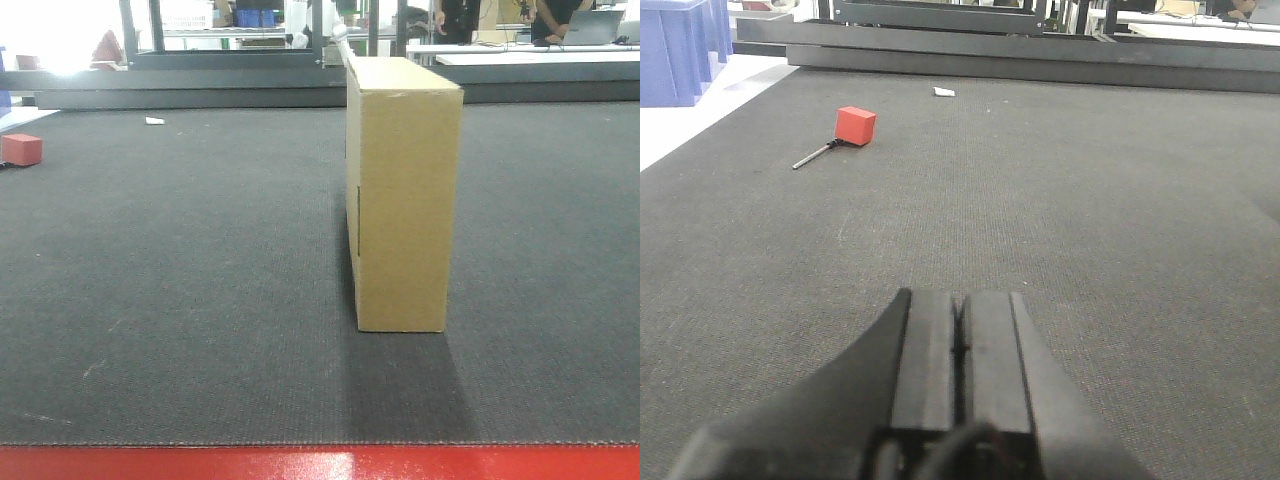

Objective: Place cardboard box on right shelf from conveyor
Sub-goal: 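Lower the right gripper over the upright cardboard box on the conveyor, then close the right gripper on the top edge of the cardboard box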

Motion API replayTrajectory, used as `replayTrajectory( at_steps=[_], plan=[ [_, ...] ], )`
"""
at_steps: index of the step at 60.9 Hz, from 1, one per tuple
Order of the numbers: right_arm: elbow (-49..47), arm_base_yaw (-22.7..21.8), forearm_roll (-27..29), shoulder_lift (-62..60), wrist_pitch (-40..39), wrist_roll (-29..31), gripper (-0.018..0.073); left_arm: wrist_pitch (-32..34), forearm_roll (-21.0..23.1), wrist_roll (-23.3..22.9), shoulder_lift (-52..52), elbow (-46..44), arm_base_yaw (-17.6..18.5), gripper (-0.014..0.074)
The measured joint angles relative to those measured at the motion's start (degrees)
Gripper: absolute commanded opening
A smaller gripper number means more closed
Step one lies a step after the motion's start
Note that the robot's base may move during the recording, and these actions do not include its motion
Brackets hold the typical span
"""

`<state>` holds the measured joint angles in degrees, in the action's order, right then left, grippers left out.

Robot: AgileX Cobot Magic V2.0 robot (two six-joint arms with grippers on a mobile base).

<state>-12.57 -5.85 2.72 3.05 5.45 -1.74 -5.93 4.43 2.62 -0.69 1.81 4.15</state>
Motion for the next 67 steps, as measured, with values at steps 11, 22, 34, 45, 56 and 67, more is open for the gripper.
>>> replayTrajectory(
  at_steps=[11, 22, 34, 45, 56, 67],
  plan=[
    [-7.2, 3.7, 0.1, 10.5, 0.0, 0.0, 0.0452, 0.0, 0.0, 0.0, 0.0, 0.0, 0.0, -0.0116],
    [-13.3, 8.6, 0.1, 21.9, 0.8, -0.1, 0.0587, 0.0, 0.0, 0.0, 0.0, 0.0, 0.0, -0.0116],
    [-24.9, 13.7, -1.1, 35.9, 8.5, -0.1, 0.0586, 0.0, 0.0, 0.0, 0.0, 0.0, 0.0, -0.0116],
    [-39.8, 20.6, -2.7, 49.2, 20.7, -0.1, 0.0586, 0.0, 0.0, 0.0, 0.0, 0.0, 0.0, -0.0116],
    [-56.4, 28.4, -2.7, 62.4, 34.4, -2.1, 0.0586, 0.0, 0.0, 0.0, 0.0, 0.0, 0.0, -0.0116],
    [-71.9, 33.9, -4.9, 76.0, 48.9, -12.5, 0.058, 0.0, 0.0, 0.0, 0.0, 0.0, 0.0, -0.0116]
  ],
)
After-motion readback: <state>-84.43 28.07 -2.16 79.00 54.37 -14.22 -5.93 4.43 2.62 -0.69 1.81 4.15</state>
